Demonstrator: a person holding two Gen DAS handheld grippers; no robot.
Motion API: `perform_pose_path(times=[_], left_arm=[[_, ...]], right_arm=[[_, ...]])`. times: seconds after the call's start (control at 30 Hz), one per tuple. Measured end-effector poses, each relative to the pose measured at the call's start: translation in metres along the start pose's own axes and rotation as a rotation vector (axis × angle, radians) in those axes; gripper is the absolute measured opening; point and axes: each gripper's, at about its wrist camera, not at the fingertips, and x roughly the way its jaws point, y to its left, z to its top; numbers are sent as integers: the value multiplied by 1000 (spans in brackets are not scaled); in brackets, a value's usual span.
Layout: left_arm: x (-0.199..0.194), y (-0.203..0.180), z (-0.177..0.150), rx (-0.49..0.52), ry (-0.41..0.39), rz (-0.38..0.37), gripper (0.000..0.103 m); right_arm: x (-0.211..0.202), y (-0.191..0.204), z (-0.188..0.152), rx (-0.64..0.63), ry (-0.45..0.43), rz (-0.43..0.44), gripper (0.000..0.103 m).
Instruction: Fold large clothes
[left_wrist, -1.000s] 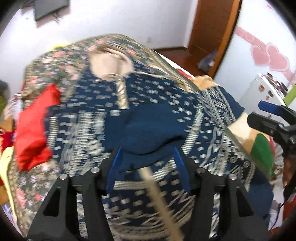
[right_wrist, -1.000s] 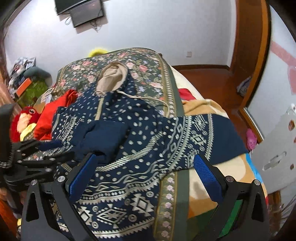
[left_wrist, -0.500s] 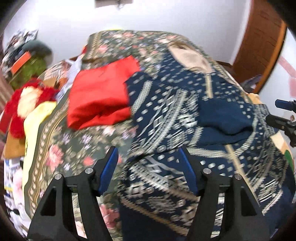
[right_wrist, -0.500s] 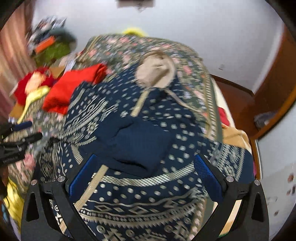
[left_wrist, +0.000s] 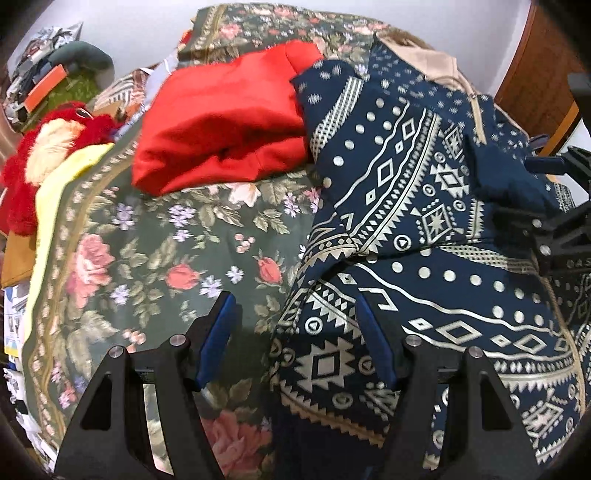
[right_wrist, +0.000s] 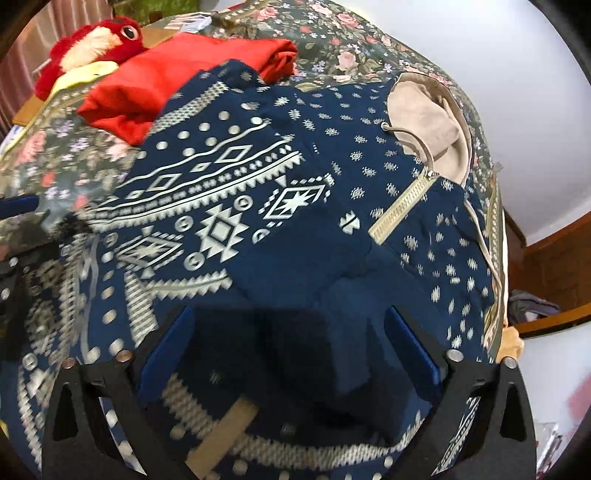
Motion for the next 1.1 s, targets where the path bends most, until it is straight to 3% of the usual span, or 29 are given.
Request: perform_pose_path(times=[0.1,0.33,0.4,0.47,0.57,0.9,1.1], left_arm=[[15,-4,6,5,21,-4,66],[34,-4,21,-59,34,-35,67],[38,-1,26,-90,31,-45,68],[42,2,31,-118,30,-51,68],[44,6,37,-138,29,-42,68],[31,37,50,-255,-4,21,69],[26,52,47,-338,-31,96,69]], right_arm=[[12,1,1,-8,2,-36,83],[19,-1,4,13,-23,55,48],[17,-3,4,22,-26,47,19],[13,-10,4,49,-38,43,12],[-5,-30,2,133,-86,73,11],[-111,-119,-33,401,-349,21,10],[-131,-157,-77,568,-399,29,10]])
